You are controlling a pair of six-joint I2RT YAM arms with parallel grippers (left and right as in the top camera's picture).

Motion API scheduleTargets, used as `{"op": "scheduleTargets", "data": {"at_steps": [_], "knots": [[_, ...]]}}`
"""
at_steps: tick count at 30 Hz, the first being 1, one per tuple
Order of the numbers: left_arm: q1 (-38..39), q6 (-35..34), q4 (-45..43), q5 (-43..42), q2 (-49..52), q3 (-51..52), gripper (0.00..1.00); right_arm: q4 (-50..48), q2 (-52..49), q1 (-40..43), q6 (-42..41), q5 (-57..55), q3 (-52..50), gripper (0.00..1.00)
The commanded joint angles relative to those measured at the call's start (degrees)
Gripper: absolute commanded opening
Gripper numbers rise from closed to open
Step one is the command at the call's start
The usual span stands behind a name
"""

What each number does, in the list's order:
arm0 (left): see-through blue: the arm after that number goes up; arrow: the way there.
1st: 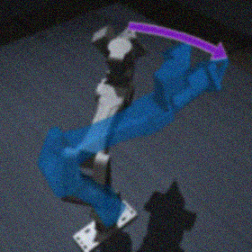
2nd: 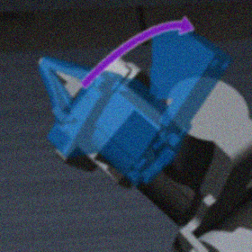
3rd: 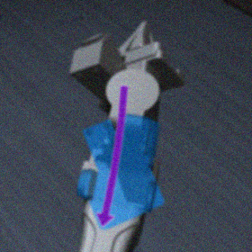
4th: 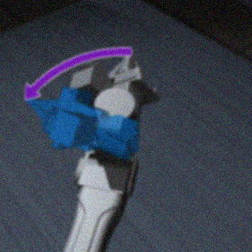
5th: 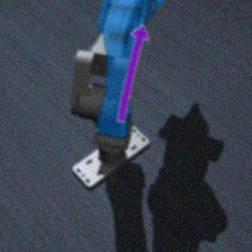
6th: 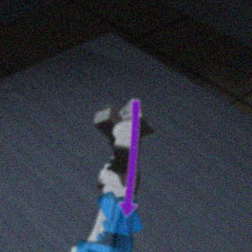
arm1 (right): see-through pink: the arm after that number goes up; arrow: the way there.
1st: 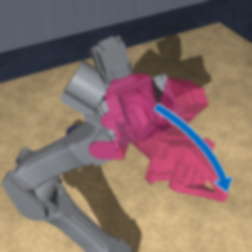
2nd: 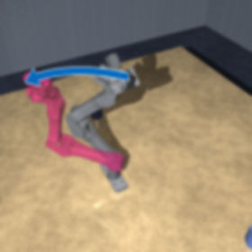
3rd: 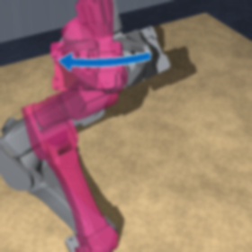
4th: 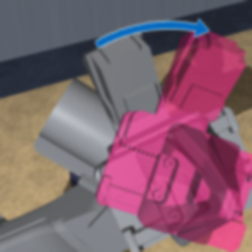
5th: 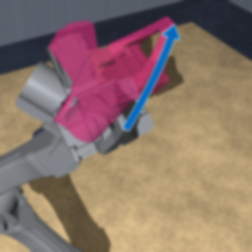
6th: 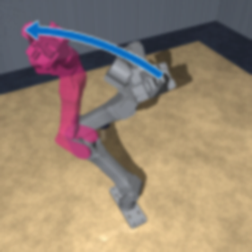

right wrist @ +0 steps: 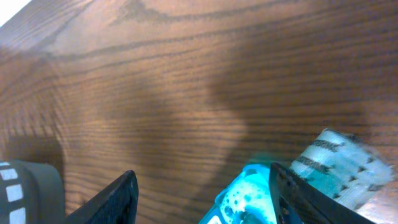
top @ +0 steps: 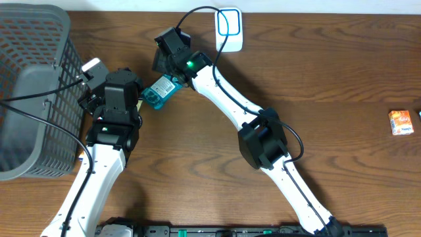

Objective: Scan the item barcode

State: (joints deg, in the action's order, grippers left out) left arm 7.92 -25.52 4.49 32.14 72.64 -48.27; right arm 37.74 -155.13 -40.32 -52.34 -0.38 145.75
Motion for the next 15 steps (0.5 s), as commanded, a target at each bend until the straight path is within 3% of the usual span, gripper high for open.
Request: {"op": "scheduleTargets", "data": {"at_steps": [1, 15], "knots": [[-0.24, -0.09, 0.0, 1.36, 0.35, 0.42, 0.98, -1.75, 0.04, -0.48, -0.79, -1.4, 0.42, 0.64], [-0.24, -0.09, -0.02, 1.36, 0.35, 0.42, 0.98, -4.81, -2.58, -5.44, -1.49, -2.86, 0.15, 0.66]]}}
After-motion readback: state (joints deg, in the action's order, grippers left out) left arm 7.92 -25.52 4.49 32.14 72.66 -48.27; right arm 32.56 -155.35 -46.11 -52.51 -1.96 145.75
